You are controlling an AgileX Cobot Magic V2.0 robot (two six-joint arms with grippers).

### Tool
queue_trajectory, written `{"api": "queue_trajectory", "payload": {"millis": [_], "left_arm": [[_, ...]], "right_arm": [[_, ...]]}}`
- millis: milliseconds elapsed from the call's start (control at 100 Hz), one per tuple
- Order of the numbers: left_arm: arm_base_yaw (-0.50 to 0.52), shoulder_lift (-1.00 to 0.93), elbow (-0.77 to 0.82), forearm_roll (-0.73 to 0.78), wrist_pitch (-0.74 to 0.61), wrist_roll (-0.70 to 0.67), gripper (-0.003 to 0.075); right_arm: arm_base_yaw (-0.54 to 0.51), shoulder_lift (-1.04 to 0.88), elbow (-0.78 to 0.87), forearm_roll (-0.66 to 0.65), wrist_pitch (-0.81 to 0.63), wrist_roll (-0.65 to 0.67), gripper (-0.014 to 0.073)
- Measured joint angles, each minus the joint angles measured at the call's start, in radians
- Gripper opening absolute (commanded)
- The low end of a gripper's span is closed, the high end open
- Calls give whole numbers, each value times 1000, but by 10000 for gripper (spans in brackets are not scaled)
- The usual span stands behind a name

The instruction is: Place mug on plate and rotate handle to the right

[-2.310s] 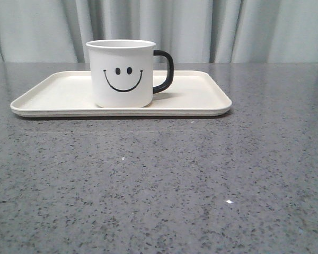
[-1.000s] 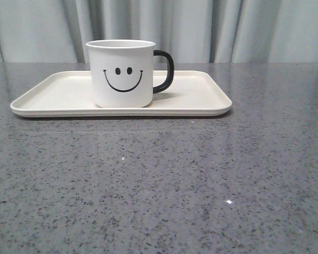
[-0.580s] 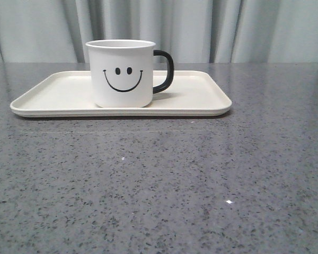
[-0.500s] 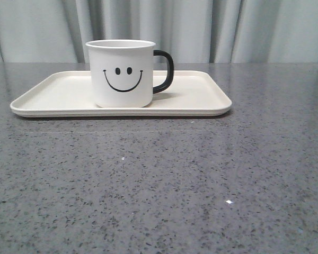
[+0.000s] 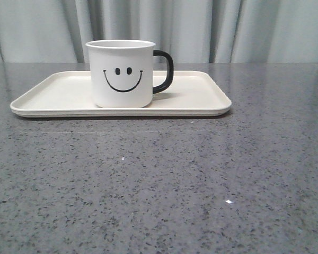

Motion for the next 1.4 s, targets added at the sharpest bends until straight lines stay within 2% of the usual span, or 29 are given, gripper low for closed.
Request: {"api": "queue_trajectory", "payload": {"millis": [120,240,590,940,1400], "left_arm": [[0,0,0,0,0,0,-20],[0,0,0,0,0,0,-20],[0,0,0,0,0,0,-20],[0,0,0,0,0,0,-20],[0,0,0,0,0,0,-20]], "right_arm": [[4,-148,124,-137,-80,153,-64],[6,-286,243,-194,-100,239,-64],[6,-578,461,-212,-113,282,-64],[6,-593,539,-212,-206,300,-64],[6,-593,539,-214,-216,305,-64]]}}
